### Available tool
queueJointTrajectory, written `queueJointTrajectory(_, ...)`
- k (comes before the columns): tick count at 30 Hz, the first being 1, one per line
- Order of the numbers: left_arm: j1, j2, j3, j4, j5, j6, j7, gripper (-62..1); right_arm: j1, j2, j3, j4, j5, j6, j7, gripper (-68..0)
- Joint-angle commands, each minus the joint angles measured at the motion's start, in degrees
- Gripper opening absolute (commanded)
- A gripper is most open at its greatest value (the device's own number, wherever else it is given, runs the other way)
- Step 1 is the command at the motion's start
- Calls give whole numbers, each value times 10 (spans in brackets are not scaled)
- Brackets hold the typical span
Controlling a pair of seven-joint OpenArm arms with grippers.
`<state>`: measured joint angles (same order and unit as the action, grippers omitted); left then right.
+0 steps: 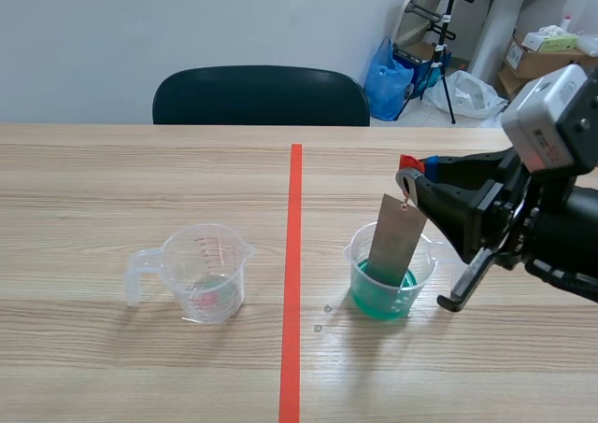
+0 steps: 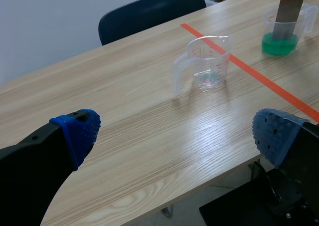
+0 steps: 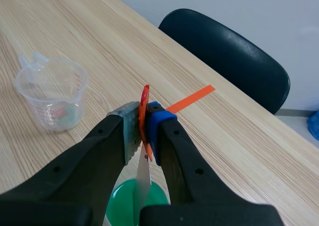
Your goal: Do the redox reaction experiment
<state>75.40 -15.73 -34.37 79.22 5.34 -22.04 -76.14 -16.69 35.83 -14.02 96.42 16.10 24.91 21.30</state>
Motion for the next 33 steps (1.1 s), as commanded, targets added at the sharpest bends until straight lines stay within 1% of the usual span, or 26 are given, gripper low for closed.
queueJointTrajectory(1,0,-2,-2,2,-6,1,-9,14,14,-4,1,-3,-9,1,12,-669)
queueJointTrajectory(9,0,-2,-2,2,-6,1,-8,14,16,-13,-2,-35,-44,5,47,-669)
queueJointTrajectory(14,0,-2,-2,2,-6,1,-8,14,16,-13,-2,-40,-46,5,48,-669)
queueJointTrajectory(16,0,-2,-2,2,-6,1,-8,14,16,-13,-2,-40,-55,5,50,-669)
queueJointTrajectory(33,0,-2,-2,2,-6,1,-8,14,16,-13,-2,-40,-56,5,50,-669)
